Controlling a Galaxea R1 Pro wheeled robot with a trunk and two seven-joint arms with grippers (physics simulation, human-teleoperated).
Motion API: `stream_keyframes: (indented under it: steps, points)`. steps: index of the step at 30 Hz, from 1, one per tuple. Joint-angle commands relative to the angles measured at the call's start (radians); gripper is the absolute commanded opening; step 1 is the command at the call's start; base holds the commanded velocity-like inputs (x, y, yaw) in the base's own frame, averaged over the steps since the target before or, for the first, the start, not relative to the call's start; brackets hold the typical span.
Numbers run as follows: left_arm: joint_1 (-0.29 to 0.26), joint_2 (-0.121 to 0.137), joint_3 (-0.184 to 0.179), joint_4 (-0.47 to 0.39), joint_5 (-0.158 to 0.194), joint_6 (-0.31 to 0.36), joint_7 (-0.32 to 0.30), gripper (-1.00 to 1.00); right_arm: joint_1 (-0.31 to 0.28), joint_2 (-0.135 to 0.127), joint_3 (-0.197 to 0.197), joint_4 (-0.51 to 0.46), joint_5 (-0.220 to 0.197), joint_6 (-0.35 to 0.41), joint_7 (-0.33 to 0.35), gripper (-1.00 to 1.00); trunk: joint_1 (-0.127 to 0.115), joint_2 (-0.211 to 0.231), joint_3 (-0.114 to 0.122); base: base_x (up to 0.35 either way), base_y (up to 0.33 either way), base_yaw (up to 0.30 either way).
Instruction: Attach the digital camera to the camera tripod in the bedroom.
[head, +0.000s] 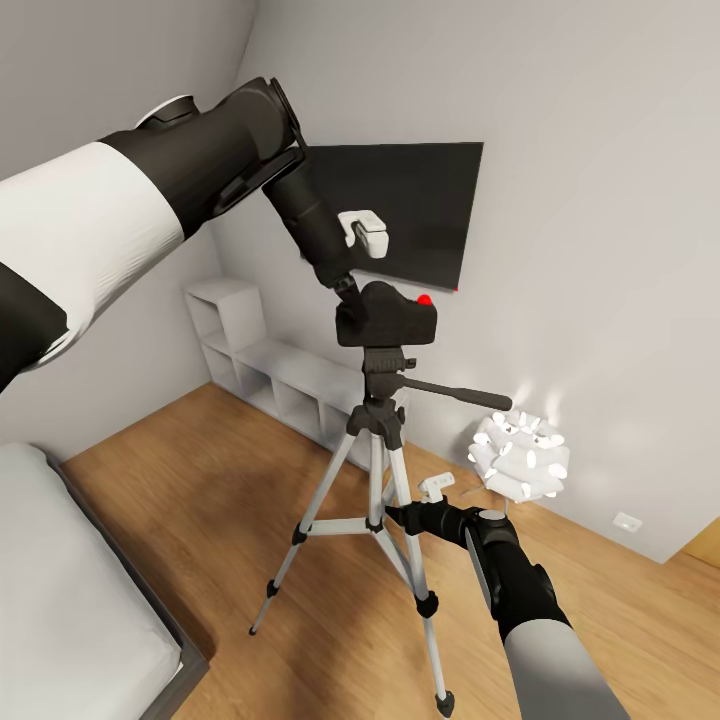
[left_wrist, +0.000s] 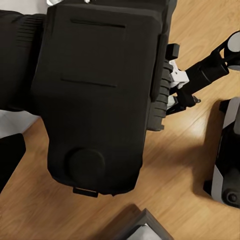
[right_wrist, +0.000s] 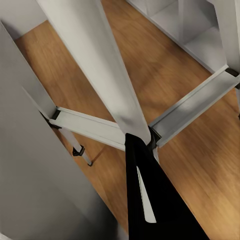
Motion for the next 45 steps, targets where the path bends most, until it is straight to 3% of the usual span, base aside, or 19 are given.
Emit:
stream_keyframes:
  steps: [1, 8, 11, 12, 13, 15, 16, 18, 19, 23, 29, 32, 36, 41, 44, 45]
  points:
    - [-0.003, 0.0, -0.008, 0.001, 0.01, 0.011, 0.0, 1.0, -0.001, 0.002, -0.006, -0.001, 0.015, 0.004, 0.009, -1.0, 0.001, -0.002, -0.002, 0.0, 0.0, 0.0]
    - [-0.003, 0.002, 0.019, 0.007, 0.014, 0.014, 0.002, 1.0, -0.001, 0.002, -0.006, -0.001, 0.015, 0.004, 0.009, -1.0, 0.001, -0.002, -0.002, 0.0, 0.0, 0.0]
    - [-0.003, 0.014, 0.079, 0.012, 0.015, 0.016, 0.012, 1.0, -0.001, 0.002, -0.006, -0.001, 0.015, 0.004, 0.01, -1.0, 0.001, -0.002, -0.002, 0.0, 0.0, 0.0]
    - [-0.003, 0.019, 0.102, 0.013, 0.015, 0.016, 0.019, 1.0, -0.001, 0.002, -0.006, -0.001, 0.015, 0.004, 0.01, -1.0, 0.001, -0.002, -0.002, 0.0, 0.0, 0.0]
    - [-0.003, 0.032, 0.156, 0.013, 0.016, 0.017, 0.039, 1.0, -0.001, 0.002, -0.006, -0.001, 0.015, 0.004, 0.01, -1.0, 0.001, -0.002, -0.002, 0.0, 0.0, 0.0]
    - [-0.003, 0.048, 0.218, 0.014, 0.016, 0.018, 0.065, 1.0, -0.001, 0.002, -0.006, -0.001, 0.015, 0.004, 0.01, -1.0, 0.001, -0.002, -0.002, 0.0, 0.0, 0.0]
    - [-0.003, 0.066, 0.281, 0.017, 0.018, 0.019, 0.093, 1.0, -0.001, 0.002, -0.006, -0.001, 0.015, 0.004, 0.01, -1.0, 0.001, -0.002, -0.002, 0.0, 0.0, 0.0]
    - [-0.002, 0.084, 0.336, 0.023, 0.02, 0.02, 0.122, 1.0, -0.001, 0.002, -0.006, -0.001, 0.015, 0.004, 0.01, -1.0, 0.001, -0.002, -0.002, 0.0, 0.0, 0.0]
    - [-0.001, 0.1, 0.383, 0.033, 0.022, 0.022, 0.145, 1.0, -0.001, 0.002, -0.006, -0.001, 0.015, 0.004, 0.01, -1.0, 0.001, -0.002, -0.002, 0.0, 0.0, 0.0]
    - [0.006, 0.127, 0.453, 0.065, 0.031, 0.035, 0.177, 1.0, -0.001, 0.002, -0.006, -0.001, 0.016, 0.003, 0.011, -1.0, 0.001, -0.002, -0.002, 0.0, 0.0, 0.0]
    - [0.037, 0.161, 0.48, 0.175, 0.043, 0.074, 0.198, 1.0, -0.001, 0.002, -0.006, -0.001, 0.016, 0.003, 0.012, -1.0, 0.001, -0.002, -0.002, 0.0, 0.0, 0.0]
    - [0.057, 0.161, 0.482, 0.244, 0.044, 0.092, 0.22, 1.0, -0.001, 0.002, -0.006, -0.001, 0.016, 0.003, 0.011, -1.0, 0.001, -0.002, -0.002, 0.0, 0.0, 0.0]
    - [0.141, 0.154, 0.484, 0.36, 0.043, 0.105, 0.293, 1.0, -0.001, 0.002, -0.006, -0.001, 0.017, 0.003, 0.012, -1.0, 0.001, -0.002, -0.002, 0.0, 0.0, 0.0]
    - [0.244, 0.152, 0.489, 0.398, 0.048, 0.096, 0.371, 1.0, -0.001, 0.002, -0.006, -0.001, 0.017, 0.002, 0.012, -1.0, 0.001, -0.002, -0.002, 0.0, 0.0, 0.0]
    - [0.296, 0.153, 0.493, 0.414, 0.069, 0.063, 0.419, 1.0, -0.001, 0.002, -0.005, -0.001, 0.017, 0.002, 0.011, -1.0, 0.001, -0.002, -0.002, 0.0, 0.0, 0.0]
    - [0.319, 0.153, 0.495, 0.42, 0.092, 0.04, 0.44, 1.0, -0.001, 0.002, -0.005, -0.001, 0.017, 0.002, 0.011, -1.0, 0.001, -0.002, -0.002, 0.0, 0.0, 0.0]
